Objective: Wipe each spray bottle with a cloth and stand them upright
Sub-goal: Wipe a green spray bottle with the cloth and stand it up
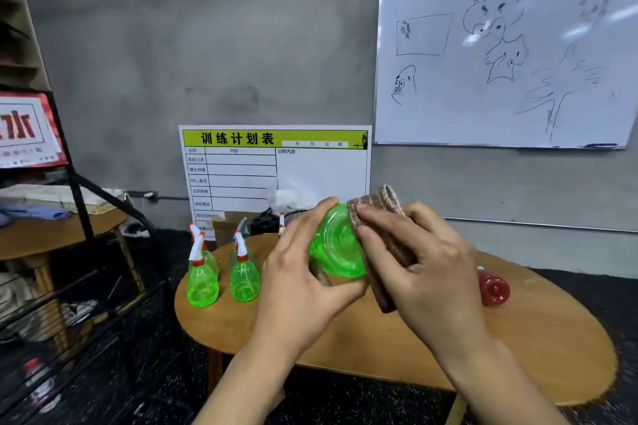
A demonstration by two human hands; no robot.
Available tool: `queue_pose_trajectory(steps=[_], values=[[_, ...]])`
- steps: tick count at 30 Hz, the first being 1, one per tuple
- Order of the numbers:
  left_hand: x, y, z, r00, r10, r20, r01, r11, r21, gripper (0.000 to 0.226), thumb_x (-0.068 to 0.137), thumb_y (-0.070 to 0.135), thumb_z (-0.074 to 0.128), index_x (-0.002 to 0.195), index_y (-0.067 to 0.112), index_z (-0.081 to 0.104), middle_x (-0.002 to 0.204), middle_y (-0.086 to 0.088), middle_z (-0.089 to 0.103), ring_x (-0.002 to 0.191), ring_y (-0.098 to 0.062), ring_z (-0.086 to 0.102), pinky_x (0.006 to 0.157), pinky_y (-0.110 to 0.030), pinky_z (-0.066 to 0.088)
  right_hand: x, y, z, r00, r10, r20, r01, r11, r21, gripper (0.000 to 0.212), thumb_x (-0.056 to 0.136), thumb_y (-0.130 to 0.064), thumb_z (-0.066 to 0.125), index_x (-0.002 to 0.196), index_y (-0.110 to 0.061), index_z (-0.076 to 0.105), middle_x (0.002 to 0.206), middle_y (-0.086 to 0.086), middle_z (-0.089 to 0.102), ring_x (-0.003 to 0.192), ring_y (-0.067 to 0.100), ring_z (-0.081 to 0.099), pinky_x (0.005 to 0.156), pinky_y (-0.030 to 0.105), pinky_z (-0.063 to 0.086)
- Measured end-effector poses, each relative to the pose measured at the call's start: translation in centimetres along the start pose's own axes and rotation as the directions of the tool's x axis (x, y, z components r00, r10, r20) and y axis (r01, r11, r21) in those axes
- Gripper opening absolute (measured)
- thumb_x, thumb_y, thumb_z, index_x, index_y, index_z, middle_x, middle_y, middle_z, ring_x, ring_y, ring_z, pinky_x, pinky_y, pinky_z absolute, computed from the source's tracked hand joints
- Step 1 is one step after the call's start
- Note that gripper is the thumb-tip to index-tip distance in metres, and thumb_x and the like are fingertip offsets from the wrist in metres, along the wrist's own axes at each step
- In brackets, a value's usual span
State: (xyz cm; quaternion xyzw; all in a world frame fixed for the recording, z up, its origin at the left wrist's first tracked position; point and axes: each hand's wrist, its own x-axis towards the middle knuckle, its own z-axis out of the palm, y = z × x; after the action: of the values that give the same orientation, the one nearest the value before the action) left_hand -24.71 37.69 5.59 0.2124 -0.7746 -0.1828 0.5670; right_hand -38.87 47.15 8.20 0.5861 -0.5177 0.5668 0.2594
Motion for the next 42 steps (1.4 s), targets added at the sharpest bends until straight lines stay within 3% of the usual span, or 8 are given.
queue_pose_trajectory(steps=[6,10,15,19,24,31,40,42], values=[[0.7,0.8,-0.8,0.998,-0.010,-0.060,0.007,0.999,-0.034,0.074,0.071,0.041,0.070,0.143,0.038,0.059,0.132,0.017,0.065,0.118,0.009,0.061,0.096,-0.016,0.052,-0.4,-1.6,0.6,0.986,-0.100,0.134,0.097,0.995,0.026,0.025,0.097,-0.046,0.067,0.120,-0.041,0.075,0.100,-0.014,0.063,0.074,0.014,0.067,0.058,0.038,0.057],[0.8,-0.2,-1.9,0.998,-0.007,-0.070,0.005,1.000,-0.027,0.081,0.070,0.041,0.082,0.146,0.041,0.055,0.134,0.017,0.063,0.115,-0.005,0.067,0.091,-0.037,0.060,-1.6,-0.7,-0.5,0.972,-0.159,0.171,0.159,0.987,0.013,0.023,0.096,-0.042,0.071,0.119,-0.039,0.077,0.097,-0.012,0.064,0.072,0.010,0.064,0.057,0.035,0.056],[0.6,-0.8,-1.8,0.998,0.012,-0.055,-0.012,1.000,-0.007,0.089,0.067,0.042,0.092,0.147,0.042,0.053,0.135,0.018,0.060,0.119,-0.013,0.066,0.086,-0.046,0.062,0.0,-0.4,-1.1,0.997,-0.042,0.066,0.047,0.996,-0.075,0.023,0.095,-0.040,0.071,0.116,-0.037,0.079,0.092,-0.012,0.063,0.071,0.011,0.065,0.058,0.037,0.055],[0.5,-0.2,-1.5,0.998,0.042,-0.049,-0.043,0.999,-0.007,0.086,0.068,0.041,0.086,0.148,0.038,0.054,0.137,0.018,0.059,0.123,-0.010,0.064,0.090,-0.043,0.062,1.3,-1.7,0.2,0.997,-0.050,0.065,0.053,0.998,-0.044,0.024,0.096,-0.038,0.071,0.119,-0.036,0.078,0.092,-0.012,0.062,0.072,0.010,0.065,0.059,0.037,0.055],[0.5,0.0,-1.9,0.996,0.016,-0.083,-0.018,1.000,-0.019,0.073,0.074,0.031,0.071,0.146,0.035,0.058,0.134,0.015,0.063,0.119,0.004,0.063,0.098,-0.027,0.055,0.1,-2.7,1.3,0.968,-0.145,0.204,0.148,0.989,0.000,0.025,0.097,-0.045,0.068,0.120,-0.041,0.075,0.098,-0.013,0.062,0.074,0.011,0.065,0.058,0.037,0.056],[-0.4,-2.4,-2.5,0.999,-0.011,-0.043,0.011,1.000,-0.004,0.087,0.069,0.043,0.089,0.148,0.044,0.052,0.136,0.015,0.060,0.108,-0.017,0.069,0.079,-0.048,0.063,-1.3,-0.3,0.1,0.975,-0.108,0.193,0.127,0.988,-0.089,0.024,0.097,-0.043,0.069,0.119,-0.039,0.077,0.095,-0.012,0.064,0.073,0.011,0.066,0.057,0.037,0.056],[-1.1,-4.3,-1.8,0.999,-0.027,-0.039,0.027,1.000,0.005,0.081,0.070,0.045,0.080,0.147,0.036,0.056,0.136,0.018,0.061,0.121,-0.005,0.064,0.095,-0.039,0.059,-2.1,0.1,4.1,0.961,-0.118,0.249,0.129,0.991,-0.028,0.025,0.098,-0.045,0.068,0.121,-0.041,0.075,0.103,-0.013,0.065,0.078,0.013,0.068,0.059,0.040,0.057],[-1.3,-5.4,-1.6,0.998,-0.049,-0.025,0.049,0.999,0.002,0.082,0.071,0.042,0.084,0.148,0.038,0.055,0.137,0.018,0.060,0.117,-0.007,0.065,0.089,-0.044,0.061,-2.8,1.2,4.2,0.950,-0.133,0.284,0.147,0.989,-0.028,0.024,0.098,-0.044,0.068,0.121,-0.040,0.076,0.102,-0.012,0.065,0.078,0.011,0.068,0.060,0.038,0.057]])
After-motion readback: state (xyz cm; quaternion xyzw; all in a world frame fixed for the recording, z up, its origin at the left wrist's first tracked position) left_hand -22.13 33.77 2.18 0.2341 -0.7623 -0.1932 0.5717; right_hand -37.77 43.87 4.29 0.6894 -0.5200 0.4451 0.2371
